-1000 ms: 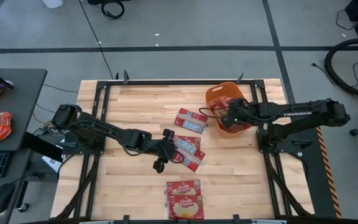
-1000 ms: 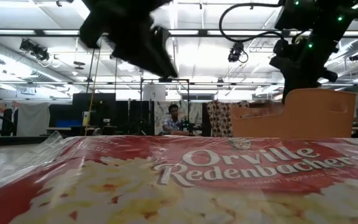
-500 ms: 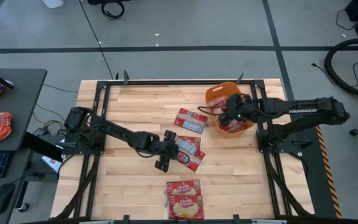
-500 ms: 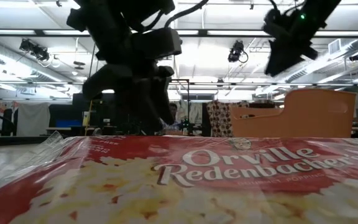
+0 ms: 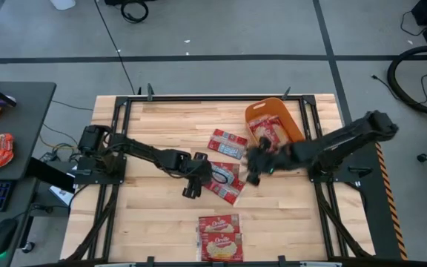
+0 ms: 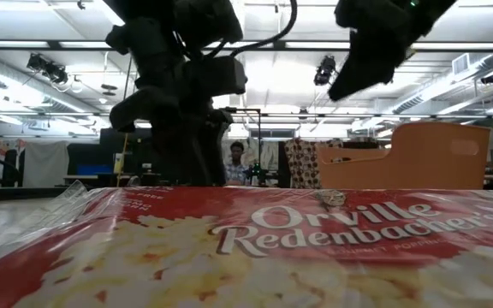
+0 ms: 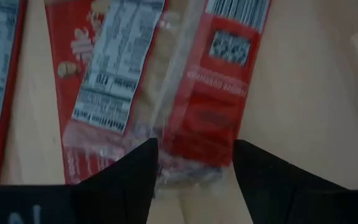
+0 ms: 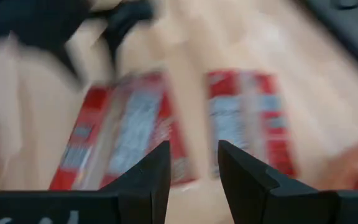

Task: Sort popcorn bags into baskets
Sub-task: Put the red popcorn bag into the orange bin

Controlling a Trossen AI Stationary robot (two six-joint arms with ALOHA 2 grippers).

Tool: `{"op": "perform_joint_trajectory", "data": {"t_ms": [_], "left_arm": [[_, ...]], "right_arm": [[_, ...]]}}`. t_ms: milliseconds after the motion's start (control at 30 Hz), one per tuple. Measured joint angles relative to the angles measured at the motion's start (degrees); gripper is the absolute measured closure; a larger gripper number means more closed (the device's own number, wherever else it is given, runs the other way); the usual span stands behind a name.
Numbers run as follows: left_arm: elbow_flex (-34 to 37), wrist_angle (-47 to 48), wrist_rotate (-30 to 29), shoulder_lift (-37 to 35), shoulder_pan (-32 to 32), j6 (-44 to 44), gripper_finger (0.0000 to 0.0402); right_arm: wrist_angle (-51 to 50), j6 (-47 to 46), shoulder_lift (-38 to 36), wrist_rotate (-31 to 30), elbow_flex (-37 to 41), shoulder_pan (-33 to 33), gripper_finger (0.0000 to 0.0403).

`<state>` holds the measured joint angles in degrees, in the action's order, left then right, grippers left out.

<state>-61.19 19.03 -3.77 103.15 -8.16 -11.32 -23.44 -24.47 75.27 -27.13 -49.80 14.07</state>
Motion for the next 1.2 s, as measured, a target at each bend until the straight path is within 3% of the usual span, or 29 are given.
{"op": "perform_joint_trajectory", "data": {"t_ms": [267,500,600,767,833,1200], "left_arm": [[0.0,-4.4,0.1,0.1,0.2,-4.3,0.0191],[0.0,-5.1,-0.7,2.5,-2.2,-7.5,0.0191],[0.0,-5.5,-5.8,4.3,-5.6,-9.3,0.0191],[-0.1,-7.0,-21.9,6.7,-11.0,-12.6,0.0191],[-0.1,-7.7,-25.6,7.1,-12.0,-12.6,0.0191],[0.0,-7.1,-26.7,6.8,-6.5,-12.2,0.0191]], "right_arm": [[9.2,4.9,14.8,0.2,0.0,7.3,0.0266],[9.3,-0.4,16.0,0.2,0.0,8.9,0.0266],[8.4,-2.7,14.7,-0.1,0.0,9.4,0.0266],[8.7,-3.3,14.2,-1.8,0.0,10.3,0.0266],[8.6,-4.2,14.2,-2.2,0.0,10.3,0.0266],[11.0,-3.1,14.2,-2.3,0.0,10.3,0.0266]]}}
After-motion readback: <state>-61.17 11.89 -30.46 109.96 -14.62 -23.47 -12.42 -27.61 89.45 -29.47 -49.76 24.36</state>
